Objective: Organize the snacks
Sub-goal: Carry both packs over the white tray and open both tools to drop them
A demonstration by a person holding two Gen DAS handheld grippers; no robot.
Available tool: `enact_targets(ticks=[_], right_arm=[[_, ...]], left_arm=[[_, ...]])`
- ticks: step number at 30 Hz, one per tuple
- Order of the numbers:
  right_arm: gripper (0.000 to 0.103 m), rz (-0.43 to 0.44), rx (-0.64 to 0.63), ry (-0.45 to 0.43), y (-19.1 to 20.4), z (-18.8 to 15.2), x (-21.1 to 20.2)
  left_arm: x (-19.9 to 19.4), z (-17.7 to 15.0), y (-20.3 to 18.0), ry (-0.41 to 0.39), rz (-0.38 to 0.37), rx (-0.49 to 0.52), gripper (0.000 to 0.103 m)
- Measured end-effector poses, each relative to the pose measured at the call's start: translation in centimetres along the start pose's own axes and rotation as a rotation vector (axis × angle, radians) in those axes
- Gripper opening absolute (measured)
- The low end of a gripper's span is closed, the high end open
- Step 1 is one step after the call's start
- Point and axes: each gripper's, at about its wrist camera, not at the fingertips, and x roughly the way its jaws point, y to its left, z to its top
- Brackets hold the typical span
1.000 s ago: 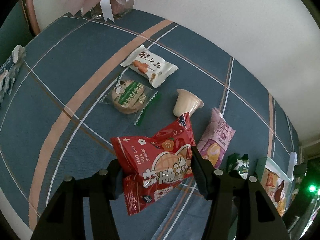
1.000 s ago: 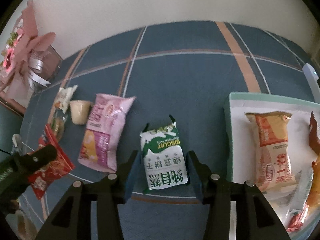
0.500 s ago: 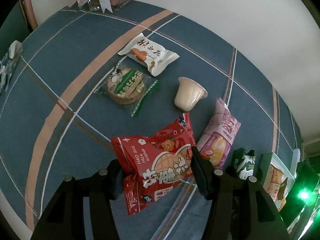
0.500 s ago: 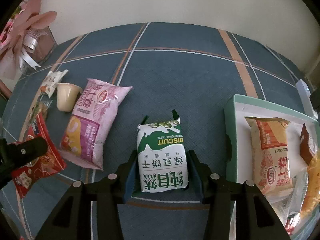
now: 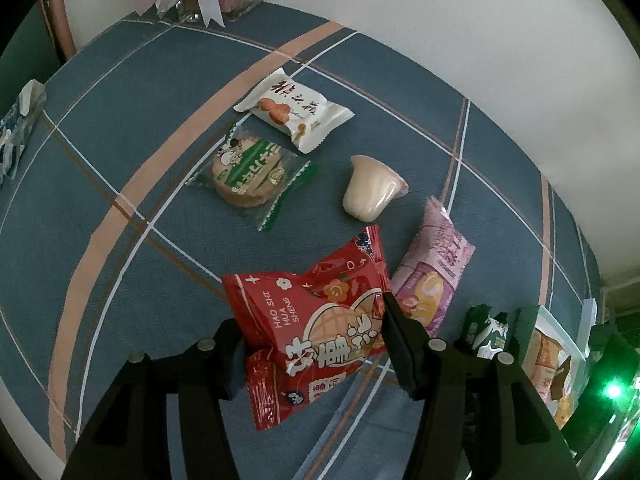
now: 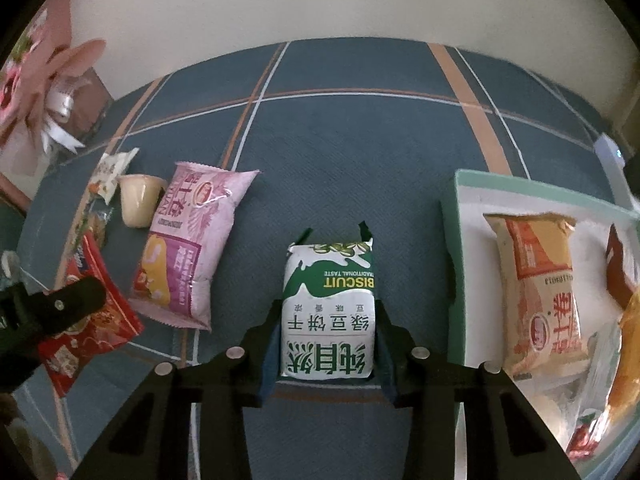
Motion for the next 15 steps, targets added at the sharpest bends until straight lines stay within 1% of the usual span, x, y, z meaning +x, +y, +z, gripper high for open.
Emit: enact_targets(ticks=[3,8,10,15], right_arm=[[0.042,0.034,0.031,0.004,-0.7,0.1,-0.5],[0.043,0.063,0.065,-0.017,-1.8,0.3,-2.4],[0.043,0.069,0.072,-0.029,-2.2,0.9,-3.4],[0.043,0.079,0.1,-0.057,-3.4,0.9,-5.9]], left_arm=[[-0.6,-0.1,-0.2,-0.008,-0.012,0.005,0.059],[-2.0,-0.4,-1.1,-0.036,-0.025,0.027,0.059],[-2.7,-0.5,-1.7,-0.047,-0.034,0.035,0.059],[-3.9,-0.8,-3.1,-0.068,-0.056,0.059,0.059]])
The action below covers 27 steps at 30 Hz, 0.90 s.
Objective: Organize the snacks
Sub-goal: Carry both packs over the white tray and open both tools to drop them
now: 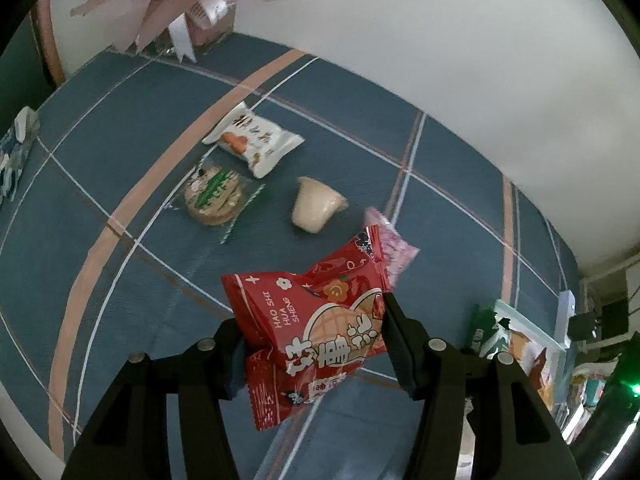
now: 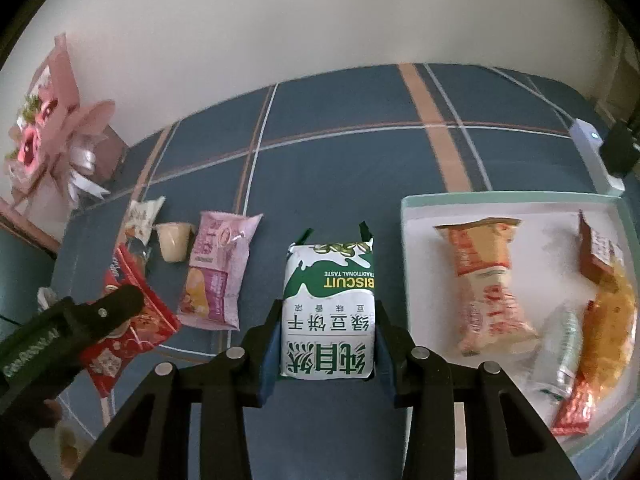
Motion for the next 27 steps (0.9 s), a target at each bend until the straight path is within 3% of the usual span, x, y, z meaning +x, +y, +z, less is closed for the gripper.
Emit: enact_targets(ticks=[16,22,27], right_arm=[[0.043,-0.02,0.157,-0.083,-7.9,0.8,-6.0],[0.043,-0.052,0.25,-0.102,-12.7,0.8,-6.8],[0.043,-0.062,0.306,-0.093,-15.5,0.6,-6.6]], left_arm=[[-2.4,-2.8,-7.3,-0.042,-0.1,0.171,0.059],[-0.1,-5.4,-11.7,0.034,-0.131,0.287,0.059],[2.1,-8.0,-15.4,0.066,-0.114,0.405,0.059]])
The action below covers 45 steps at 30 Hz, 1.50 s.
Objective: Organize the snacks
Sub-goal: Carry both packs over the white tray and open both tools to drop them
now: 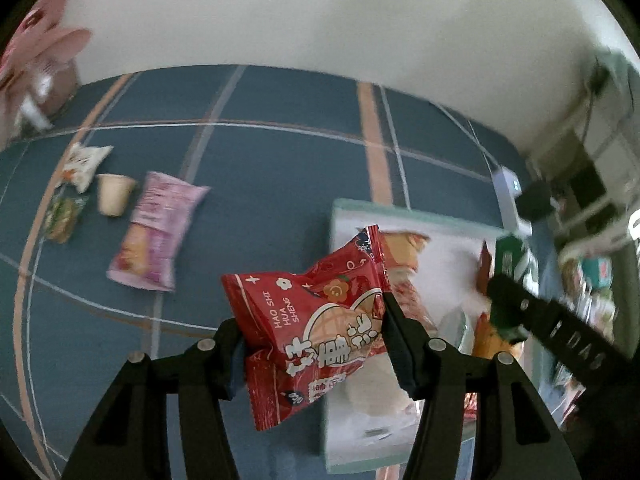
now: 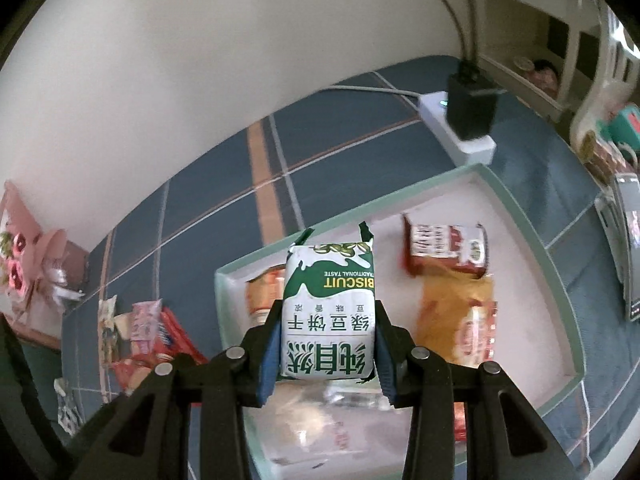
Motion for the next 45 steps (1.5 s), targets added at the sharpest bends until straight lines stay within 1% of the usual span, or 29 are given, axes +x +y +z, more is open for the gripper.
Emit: enact_targets(ticks=[3,7,9,13,16,21,25,27,34,39,41,43,45], right_arm=[[0.043,0.002,0.018,0.006,-1.0,0.3,0.4],[0.043,0.002,0.029,0.01,-1.9,0.4,0.7],[0.043,0.0,0.034,0.013,-2.2,0.5,0.9],[0.043,-0.001,0.041,0.019,-2.3,0.6,1.3],[0.043,-0.004,0.05,0.026,-2.5,0.6,1.5],[0.043,-0.003,0.054,0.033,-2.5,0.5,1.7],[0.043,-0.003,0.062,0.037,-2.8,0.5,1.8],[0.043,-0.002,0.069,0.04,-3.1,0.5,1.9],[0.043,-0.007,0.089,0.05,-3.9,0.5,2.0],[0.044,-0.01,0.095,0.046,-4.1,0.5,1.9],[0.044,-0.011,0.095,0.042,-4.1,0.7,1.6],[0.044,-0.011,0.098,0.041,-4.1,0.7,1.4],[0.044,-0.015,0.096,0.037,-4.1,0.8,1.1]], left_arm=[[1.3,-0.2,-1.3,0.007,0.003,0.039,0.059],[1.9,0.0,-2.0,-0.026,0.037,0.073,0.059],[2.1,0.3,-1.8,-0.04,0.055,0.076,0.059],[2.6,0.7,-1.3,-0.048,0.043,0.052,0.059],[2.9,0.7,-1.8,-0.054,0.054,0.068,0.059],[3.4,0.2,-3.7,-0.046,0.029,0.115,0.059],[3.7,-0.2,-4.9,-0.038,0.026,0.153,0.059],[3.9,-0.4,-5.3,-0.031,0.006,0.161,0.059],[4.8,-0.7,-5.3,0.013,-0.067,0.138,0.059],[4.8,-0.6,-5.0,0.029,-0.073,0.099,0.063],[4.4,-0.5,-4.9,0.028,-0.084,0.092,0.066],[4.1,-0.4,-4.9,0.023,-0.077,0.094,0.071],[3.7,-0.3,-4.9,0.03,-0.076,0.088,0.072]])
